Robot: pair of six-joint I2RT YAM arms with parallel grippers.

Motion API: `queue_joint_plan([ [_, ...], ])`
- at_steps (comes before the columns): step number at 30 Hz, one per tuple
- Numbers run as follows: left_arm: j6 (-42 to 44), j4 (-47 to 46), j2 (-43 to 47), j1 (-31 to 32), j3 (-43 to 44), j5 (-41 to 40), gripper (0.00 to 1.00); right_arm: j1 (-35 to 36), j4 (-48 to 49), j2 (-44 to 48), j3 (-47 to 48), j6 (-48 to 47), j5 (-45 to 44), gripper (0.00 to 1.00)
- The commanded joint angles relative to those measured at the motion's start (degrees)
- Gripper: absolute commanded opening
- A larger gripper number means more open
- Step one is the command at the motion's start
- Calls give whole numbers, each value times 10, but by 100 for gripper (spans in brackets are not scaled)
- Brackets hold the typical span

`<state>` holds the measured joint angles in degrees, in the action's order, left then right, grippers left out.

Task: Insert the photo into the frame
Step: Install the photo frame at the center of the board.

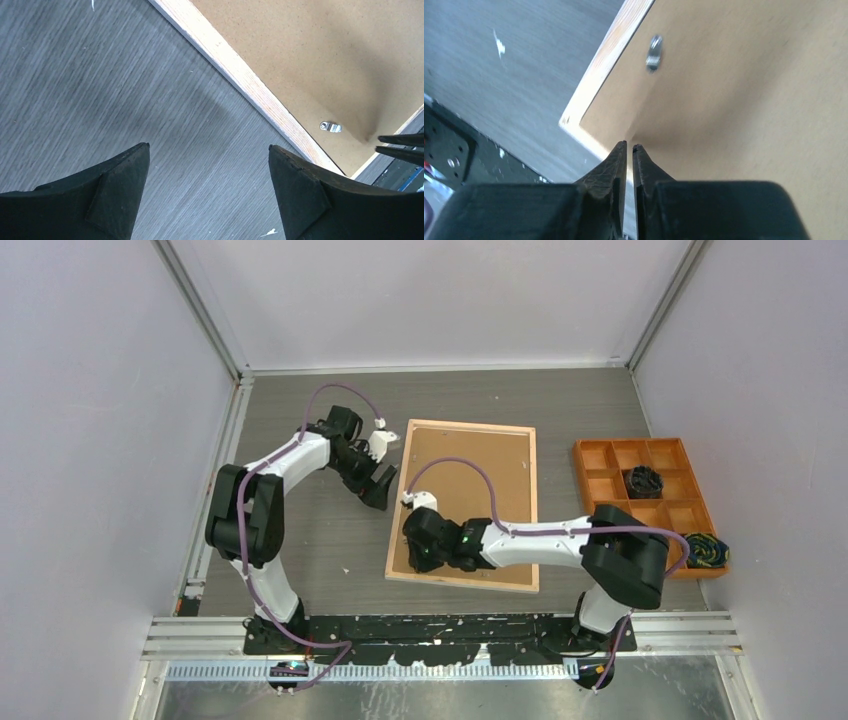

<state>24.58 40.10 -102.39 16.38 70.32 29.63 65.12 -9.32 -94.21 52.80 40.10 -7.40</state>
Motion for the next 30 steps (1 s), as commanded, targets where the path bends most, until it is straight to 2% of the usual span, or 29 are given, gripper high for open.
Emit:
queue_joint_plan([
  [1,7,19,32,3,8,20,89,71,-81,44,20,-18,-94,14],
  [9,-1,8,48,32,-31,19,88,165,-106,31,25,24,-222,13],
  [16,1,3,59,32,-57,26,87,202,-119,4,62,14,-318,11],
  [30,-8,4,27,32,-45,65,87,205,-99,-36,65,7,-349,11],
])
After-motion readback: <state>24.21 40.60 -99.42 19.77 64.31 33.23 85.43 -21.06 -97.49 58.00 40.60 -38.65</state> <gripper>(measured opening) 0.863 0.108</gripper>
